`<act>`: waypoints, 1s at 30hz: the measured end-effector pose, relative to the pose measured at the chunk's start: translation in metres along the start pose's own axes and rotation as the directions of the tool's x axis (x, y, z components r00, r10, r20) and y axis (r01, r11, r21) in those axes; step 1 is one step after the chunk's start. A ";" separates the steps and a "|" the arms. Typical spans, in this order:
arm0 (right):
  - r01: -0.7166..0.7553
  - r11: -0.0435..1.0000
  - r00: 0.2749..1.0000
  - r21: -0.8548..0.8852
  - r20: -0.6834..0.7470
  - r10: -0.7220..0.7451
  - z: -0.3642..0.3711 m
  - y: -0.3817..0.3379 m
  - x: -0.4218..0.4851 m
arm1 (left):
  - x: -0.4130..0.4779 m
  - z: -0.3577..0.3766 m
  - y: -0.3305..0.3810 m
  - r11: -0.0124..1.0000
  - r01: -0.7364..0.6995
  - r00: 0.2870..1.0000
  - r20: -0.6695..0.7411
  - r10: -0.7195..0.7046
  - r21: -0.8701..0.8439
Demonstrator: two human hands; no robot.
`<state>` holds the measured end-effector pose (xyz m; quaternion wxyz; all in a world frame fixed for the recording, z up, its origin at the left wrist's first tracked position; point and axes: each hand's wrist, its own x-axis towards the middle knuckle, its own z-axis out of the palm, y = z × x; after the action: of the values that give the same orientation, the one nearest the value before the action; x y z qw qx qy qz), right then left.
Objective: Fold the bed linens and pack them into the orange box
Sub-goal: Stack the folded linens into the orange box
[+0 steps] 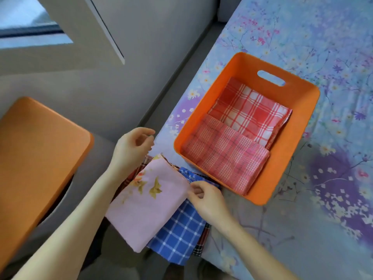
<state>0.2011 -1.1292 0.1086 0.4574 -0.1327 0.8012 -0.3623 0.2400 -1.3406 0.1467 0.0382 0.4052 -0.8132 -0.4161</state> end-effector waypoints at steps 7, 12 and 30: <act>-0.432 0.691 0.891 0.579 0.157 0.426 0.067 0.054 0.057 | -0.079 -0.005 -0.144 0.816 0.576 0.800 -0.171 -0.575 -0.050; -0.359 0.630 0.891 0.689 0.052 0.451 0.079 0.051 0.080 | -0.130 0.017 -0.196 0.360 0.809 0.497 0.215 -0.841 -0.464; 0.178 0.891 0.982 0.419 -0.130 -0.135 -0.019 -0.071 -0.079 | -0.110 -0.042 -0.060 0.560 0.356 0.855 0.019 -0.519 -0.748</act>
<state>0.2203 -1.1270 0.2146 0.4049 -0.0752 0.7101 -0.5710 0.3685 -1.3112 0.1616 0.1739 0.5856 -0.4431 -0.6561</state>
